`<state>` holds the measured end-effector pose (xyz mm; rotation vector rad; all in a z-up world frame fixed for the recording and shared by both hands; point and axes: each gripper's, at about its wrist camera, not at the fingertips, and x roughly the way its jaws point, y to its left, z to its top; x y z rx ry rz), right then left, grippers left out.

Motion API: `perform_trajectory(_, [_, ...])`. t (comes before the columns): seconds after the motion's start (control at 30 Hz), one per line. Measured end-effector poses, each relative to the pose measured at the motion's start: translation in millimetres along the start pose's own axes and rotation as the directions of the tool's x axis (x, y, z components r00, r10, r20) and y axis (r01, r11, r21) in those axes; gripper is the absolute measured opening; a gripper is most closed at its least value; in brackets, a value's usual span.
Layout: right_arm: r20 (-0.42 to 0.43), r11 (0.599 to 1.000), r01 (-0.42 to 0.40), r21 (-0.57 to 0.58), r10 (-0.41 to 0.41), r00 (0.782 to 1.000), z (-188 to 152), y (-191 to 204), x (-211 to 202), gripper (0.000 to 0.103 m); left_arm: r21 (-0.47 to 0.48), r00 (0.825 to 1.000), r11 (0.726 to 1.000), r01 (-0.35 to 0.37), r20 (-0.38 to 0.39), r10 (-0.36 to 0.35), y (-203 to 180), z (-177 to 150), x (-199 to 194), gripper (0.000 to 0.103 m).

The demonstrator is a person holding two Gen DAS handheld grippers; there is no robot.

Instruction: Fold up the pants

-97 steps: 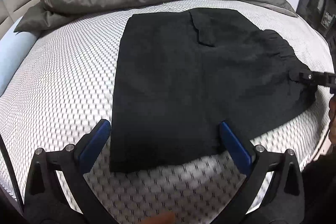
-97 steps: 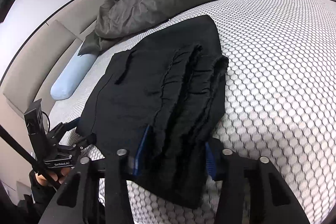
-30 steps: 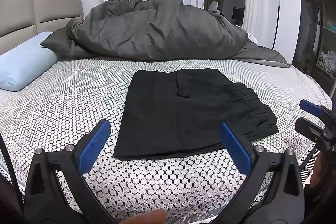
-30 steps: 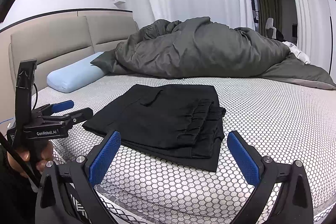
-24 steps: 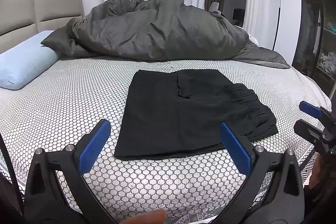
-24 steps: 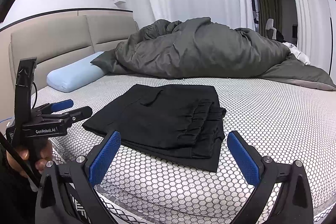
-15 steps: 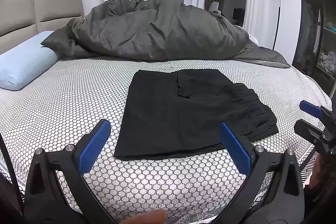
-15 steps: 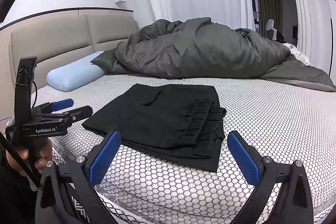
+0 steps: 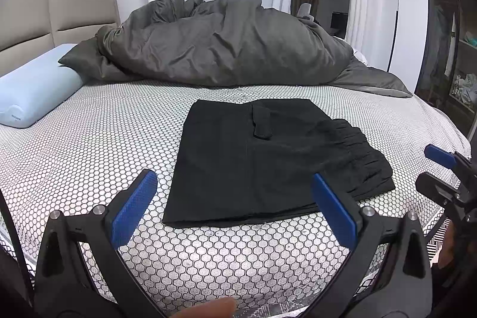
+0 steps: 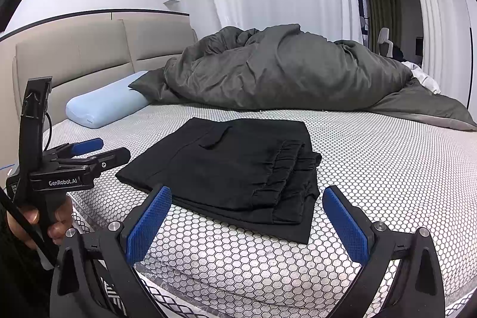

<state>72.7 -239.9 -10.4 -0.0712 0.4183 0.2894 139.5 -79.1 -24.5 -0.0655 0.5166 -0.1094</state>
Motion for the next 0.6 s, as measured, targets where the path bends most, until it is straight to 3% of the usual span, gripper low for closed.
perform_trajectory(0.6, [-0.012, 1.0, -0.005, -0.012, 0.005, 1.0, -1.3, -6.3, 5.3, 0.103, -0.012, 1.0, 1.0, -0.003, 0.012, 0.003, -3.8, 1.6, -2.8, 0.103])
